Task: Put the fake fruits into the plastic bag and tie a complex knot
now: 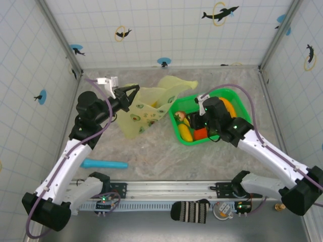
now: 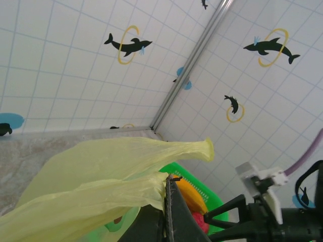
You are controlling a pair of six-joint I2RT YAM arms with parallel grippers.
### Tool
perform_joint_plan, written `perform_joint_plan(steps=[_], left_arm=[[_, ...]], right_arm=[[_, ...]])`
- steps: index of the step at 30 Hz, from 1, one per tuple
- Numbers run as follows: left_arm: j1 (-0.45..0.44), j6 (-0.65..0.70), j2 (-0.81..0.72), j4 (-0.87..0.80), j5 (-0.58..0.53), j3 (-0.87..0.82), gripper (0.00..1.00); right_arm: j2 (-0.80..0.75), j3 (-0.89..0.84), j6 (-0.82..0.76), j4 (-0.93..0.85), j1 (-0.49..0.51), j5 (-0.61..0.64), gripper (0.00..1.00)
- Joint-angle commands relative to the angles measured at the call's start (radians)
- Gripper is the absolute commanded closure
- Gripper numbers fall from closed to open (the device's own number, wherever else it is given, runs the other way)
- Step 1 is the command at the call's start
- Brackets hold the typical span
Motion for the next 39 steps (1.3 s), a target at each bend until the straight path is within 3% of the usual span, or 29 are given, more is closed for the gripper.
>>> perform_joint_plan(steps=[1, 4, 7, 10, 15, 18, 29, 39], left_arm=[[-0.007, -0.012, 0.013, 0.003, 0.015, 0.007, 1.0], [-0.007, -0.036, 0.025, -0.006, 0.01, 0.013, 1.0], [-0.007, -0.063, 0.026, -0.005, 0.002, 0.009, 1.0], [-0.007, -0.09, 0.038, -0.024, -0.006, 0.01, 1.0], [-0.007, -0.126, 0.068, -0.063, -0.01, 0.011, 1.0], [-0.007, -0.129, 0.072, -0.071, -0.029, 0.013, 1.0], [-0.007, -0.083, 0.134, -0.112, -0.013, 0.09, 1.0], [-0.007, -0.03, 0.055, 0.039, 0.023, -0.007, 1.0]], right_arm=[[0.058, 0.053, 0.105, -0.16, -0.033, 0.111, 0.36], [0.118, 0.066, 0.184, -0.196, -0.023, 0.15, 0.34], [0.113, 0.013, 0.199, -0.118, 0.012, 0.163, 0.31], [0.138, 0.01, 0.202, -0.124, -0.016, 0.179, 0.24], [0.187, 0.006, 0.194, -0.135, -0.071, 0.041, 0.13], [0.195, -0.038, 0.191, -0.105, -0.075, 0.02, 0.06], [0.303, -0.083, 0.189, -0.086, -0.117, -0.002, 0.1], [0.406, -0.026, 0.144, -0.144, -0.12, -0.028, 0.2]])
